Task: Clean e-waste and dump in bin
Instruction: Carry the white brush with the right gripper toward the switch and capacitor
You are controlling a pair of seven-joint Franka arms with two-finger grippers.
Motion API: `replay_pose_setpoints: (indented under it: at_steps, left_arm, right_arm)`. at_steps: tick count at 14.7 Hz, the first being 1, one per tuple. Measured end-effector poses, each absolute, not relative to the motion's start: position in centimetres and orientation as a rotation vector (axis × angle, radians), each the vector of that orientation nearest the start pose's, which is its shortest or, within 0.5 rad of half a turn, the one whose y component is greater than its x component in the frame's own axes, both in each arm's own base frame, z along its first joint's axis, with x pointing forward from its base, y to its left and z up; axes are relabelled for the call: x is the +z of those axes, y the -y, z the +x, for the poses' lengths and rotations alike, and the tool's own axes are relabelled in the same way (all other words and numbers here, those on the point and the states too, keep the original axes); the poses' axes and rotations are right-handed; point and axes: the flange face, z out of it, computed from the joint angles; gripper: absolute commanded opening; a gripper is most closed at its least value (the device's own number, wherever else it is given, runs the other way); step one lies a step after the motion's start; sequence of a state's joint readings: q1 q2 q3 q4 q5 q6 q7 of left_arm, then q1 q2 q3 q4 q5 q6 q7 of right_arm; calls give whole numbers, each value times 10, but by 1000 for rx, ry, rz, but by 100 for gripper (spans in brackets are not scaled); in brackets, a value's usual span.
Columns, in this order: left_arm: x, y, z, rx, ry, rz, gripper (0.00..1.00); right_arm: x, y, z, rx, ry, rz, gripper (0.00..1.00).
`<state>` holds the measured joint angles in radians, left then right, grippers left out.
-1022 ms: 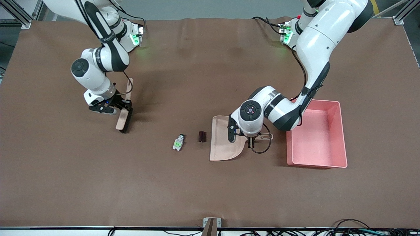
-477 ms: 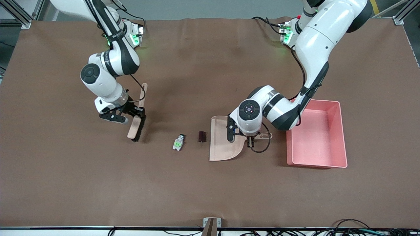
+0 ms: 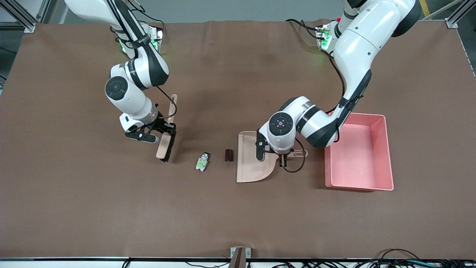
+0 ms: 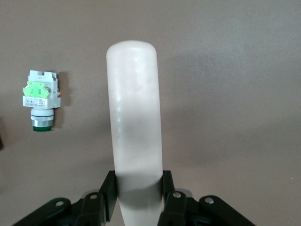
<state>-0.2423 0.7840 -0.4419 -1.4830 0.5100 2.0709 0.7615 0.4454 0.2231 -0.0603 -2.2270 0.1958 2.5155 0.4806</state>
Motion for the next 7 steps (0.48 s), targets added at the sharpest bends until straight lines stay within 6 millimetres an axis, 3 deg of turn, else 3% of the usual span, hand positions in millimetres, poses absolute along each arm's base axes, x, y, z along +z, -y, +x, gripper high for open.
replay_pose_setpoints:
  at_steps: [3, 7]
  left_arm:
    - [231, 383, 592, 165, -2190, -2084, 24]
    - [231, 383, 592, 165, -2190, -2084, 24]
  right_arm:
    - [283, -219, 512, -15, -390, -2990, 0]
    - [280, -278, 482, 22, -425, -2991, 0]
